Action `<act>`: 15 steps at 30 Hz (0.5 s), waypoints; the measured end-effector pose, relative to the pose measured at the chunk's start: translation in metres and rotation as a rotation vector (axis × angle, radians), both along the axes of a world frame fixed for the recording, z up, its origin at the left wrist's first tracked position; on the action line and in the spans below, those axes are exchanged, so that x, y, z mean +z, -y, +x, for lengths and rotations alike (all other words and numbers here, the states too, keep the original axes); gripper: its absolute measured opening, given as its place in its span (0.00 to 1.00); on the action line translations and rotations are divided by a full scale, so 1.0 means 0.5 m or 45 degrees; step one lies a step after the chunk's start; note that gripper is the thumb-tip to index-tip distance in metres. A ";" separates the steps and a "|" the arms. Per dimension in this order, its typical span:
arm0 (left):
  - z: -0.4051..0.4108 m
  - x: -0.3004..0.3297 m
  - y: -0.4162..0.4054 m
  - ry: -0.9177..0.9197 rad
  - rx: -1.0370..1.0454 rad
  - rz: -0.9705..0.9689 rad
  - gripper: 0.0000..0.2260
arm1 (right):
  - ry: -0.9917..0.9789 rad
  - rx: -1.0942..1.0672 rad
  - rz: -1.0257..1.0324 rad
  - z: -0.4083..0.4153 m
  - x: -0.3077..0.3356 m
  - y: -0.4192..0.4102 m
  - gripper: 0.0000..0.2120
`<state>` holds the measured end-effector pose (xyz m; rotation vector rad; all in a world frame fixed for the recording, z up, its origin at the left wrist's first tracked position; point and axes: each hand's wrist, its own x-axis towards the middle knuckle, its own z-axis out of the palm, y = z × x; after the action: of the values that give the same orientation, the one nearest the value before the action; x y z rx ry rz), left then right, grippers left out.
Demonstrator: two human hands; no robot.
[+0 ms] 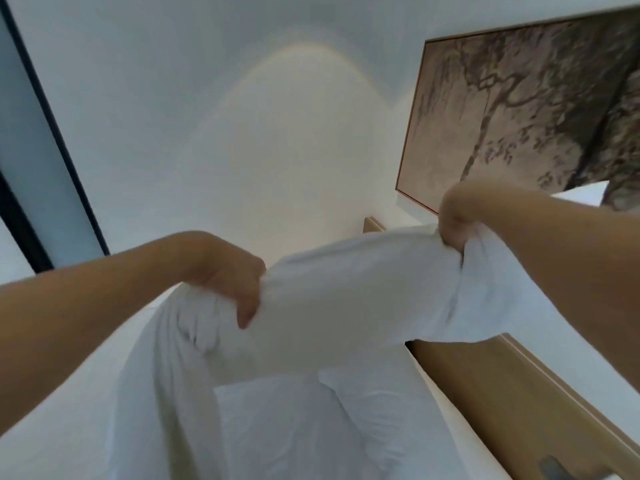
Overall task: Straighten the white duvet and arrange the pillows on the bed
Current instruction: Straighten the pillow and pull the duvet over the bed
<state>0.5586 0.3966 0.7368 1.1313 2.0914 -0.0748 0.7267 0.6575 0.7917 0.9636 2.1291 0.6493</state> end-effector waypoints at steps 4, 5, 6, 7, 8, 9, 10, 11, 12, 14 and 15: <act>-0.066 0.100 -0.004 -0.024 0.122 0.290 0.21 | -0.414 0.147 0.044 -0.046 0.069 -0.015 0.14; -0.083 0.091 -0.014 -0.151 0.131 0.375 0.20 | -0.348 0.122 0.070 -0.059 0.061 -0.006 0.14; -0.097 0.067 -0.022 -0.263 0.128 0.440 0.20 | -0.302 0.104 0.080 -0.080 0.039 -0.007 0.14; -0.107 0.026 -0.028 -0.332 0.111 0.458 0.21 | -0.208 0.142 0.100 -0.095 0.002 -0.006 0.14; -0.113 -0.028 -0.028 -0.353 0.071 0.408 0.24 | -0.208 0.155 0.075 -0.094 -0.040 0.023 0.15; -0.118 -0.097 -0.025 -0.347 0.015 0.299 0.27 | -0.167 0.158 0.029 -0.091 -0.083 0.045 0.17; -0.122 -0.170 -0.017 -0.328 -0.040 0.157 0.29 | -0.200 0.091 -0.056 -0.092 -0.123 0.063 0.17; -0.122 -0.242 -0.004 -0.293 -0.081 0.017 0.30 | -0.208 0.006 -0.114 -0.088 -0.171 0.073 0.15; -0.118 -0.305 0.011 -0.253 -0.100 -0.088 0.29 | -0.258 -0.012 -0.198 -0.085 -0.210 0.083 0.12; -0.125 -0.407 0.028 -0.168 -0.048 -0.146 0.26 | -0.100 -0.107 -0.330 -0.097 -0.282 0.072 0.18; -0.129 -0.442 0.028 -0.166 -0.007 -0.129 0.26 | 0.005 -0.148 -0.387 -0.099 -0.311 0.060 0.19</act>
<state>0.4939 0.3824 0.5157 1.0970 2.1729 -0.2605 0.6773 0.6275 0.6360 0.9060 2.0742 0.2592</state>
